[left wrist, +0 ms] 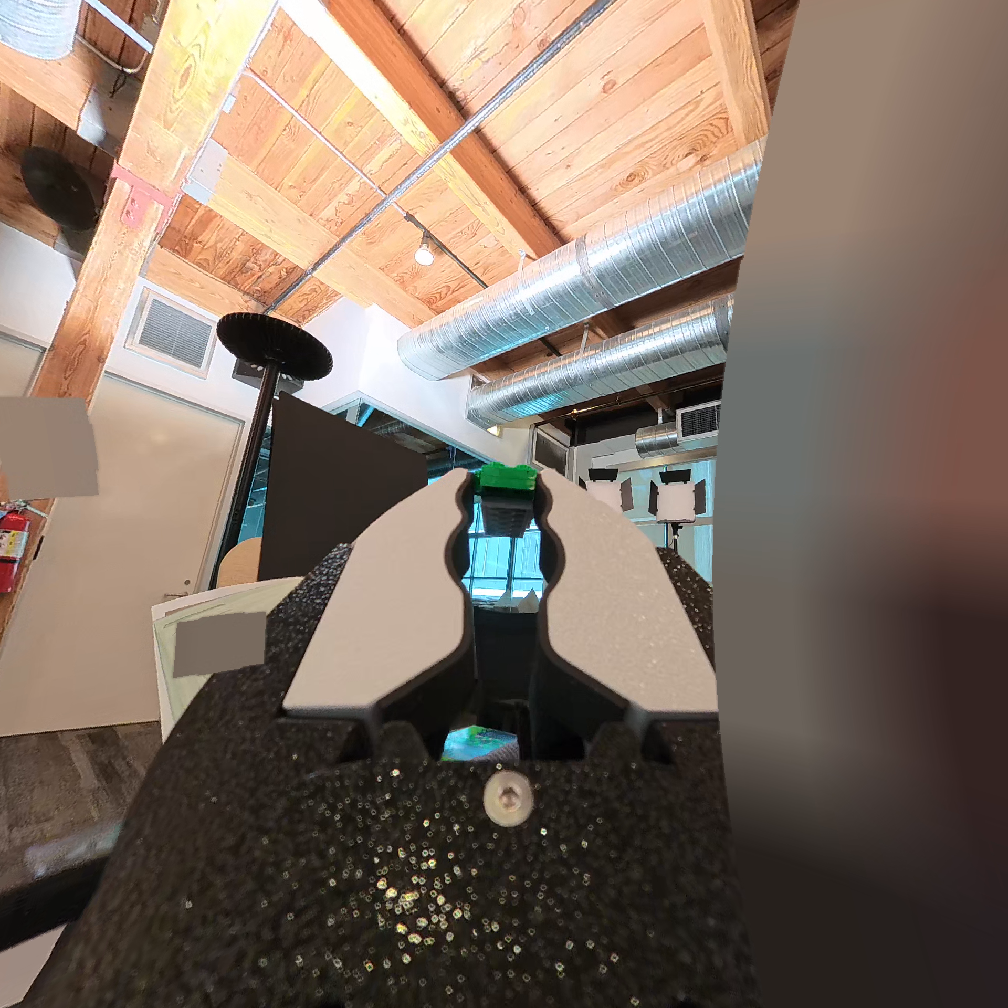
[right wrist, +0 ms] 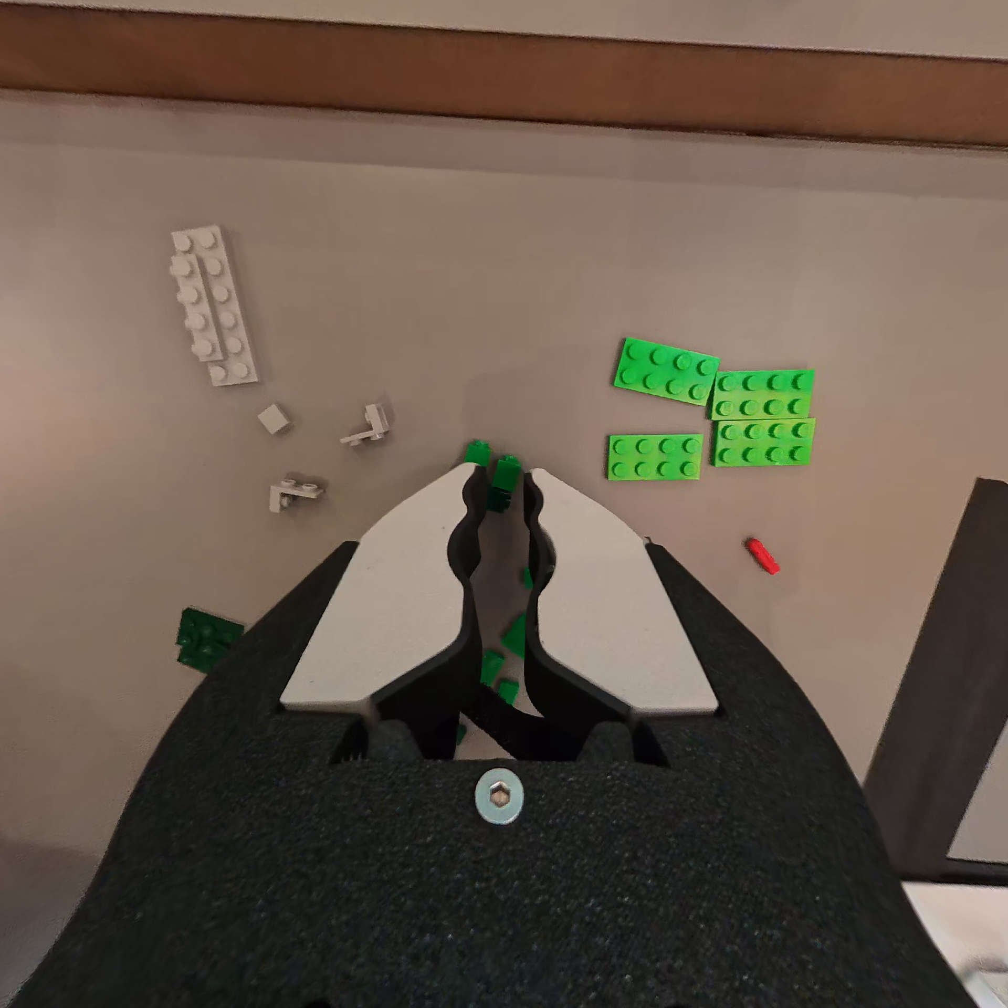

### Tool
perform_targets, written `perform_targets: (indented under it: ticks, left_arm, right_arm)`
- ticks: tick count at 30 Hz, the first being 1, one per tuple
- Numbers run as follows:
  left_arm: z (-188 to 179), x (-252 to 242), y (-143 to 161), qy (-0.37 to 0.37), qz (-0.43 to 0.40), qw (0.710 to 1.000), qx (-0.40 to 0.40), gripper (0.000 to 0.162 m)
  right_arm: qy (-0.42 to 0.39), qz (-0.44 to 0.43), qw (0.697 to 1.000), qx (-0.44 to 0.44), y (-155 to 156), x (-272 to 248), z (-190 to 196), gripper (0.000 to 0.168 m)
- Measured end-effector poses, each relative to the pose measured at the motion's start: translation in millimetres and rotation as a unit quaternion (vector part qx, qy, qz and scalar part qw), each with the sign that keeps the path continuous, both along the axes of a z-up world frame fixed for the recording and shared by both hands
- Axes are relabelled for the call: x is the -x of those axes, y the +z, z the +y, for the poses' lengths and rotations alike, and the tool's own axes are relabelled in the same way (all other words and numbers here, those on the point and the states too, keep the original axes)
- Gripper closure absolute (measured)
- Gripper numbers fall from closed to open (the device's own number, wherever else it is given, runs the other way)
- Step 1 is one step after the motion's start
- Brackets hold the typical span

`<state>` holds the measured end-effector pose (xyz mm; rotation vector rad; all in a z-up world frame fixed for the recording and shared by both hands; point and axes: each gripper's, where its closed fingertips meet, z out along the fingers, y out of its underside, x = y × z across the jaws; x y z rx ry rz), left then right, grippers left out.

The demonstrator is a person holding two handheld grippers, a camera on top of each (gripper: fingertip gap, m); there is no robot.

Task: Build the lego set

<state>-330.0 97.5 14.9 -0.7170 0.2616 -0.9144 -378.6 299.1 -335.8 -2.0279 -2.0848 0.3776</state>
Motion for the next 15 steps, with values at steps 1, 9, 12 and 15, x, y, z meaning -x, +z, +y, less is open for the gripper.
perform_targets:
  ticks: [1, 9, 12, 15]
  left_arm:
    - [0, 0, 0, -0.001, 0.001, 1.000, -0.001, 0.142]
    - [1, -3, 0, -0.009, 0.001, 1.000, 0.001, 0.142]
    - [1, -3, 0, -0.011, 0.002, 1.000, 0.001, 0.142]
    - [0, -1, 0, -0.010, -0.001, 1.000, -0.001, 0.142]
  right_arm:
    - [0.001, -0.004, 1.000, -0.009, -1, -1, 2, 0.156]
    - [0.004, -0.019, 0.999, -0.031, -9, -1, 7, 0.160]
    - [0.014, 0.002, 0.999, -0.042, -4, 1, 8, 0.161]
    - [0.067, 0.059, 0.994, -0.066, 14, 2, 1, 0.160]
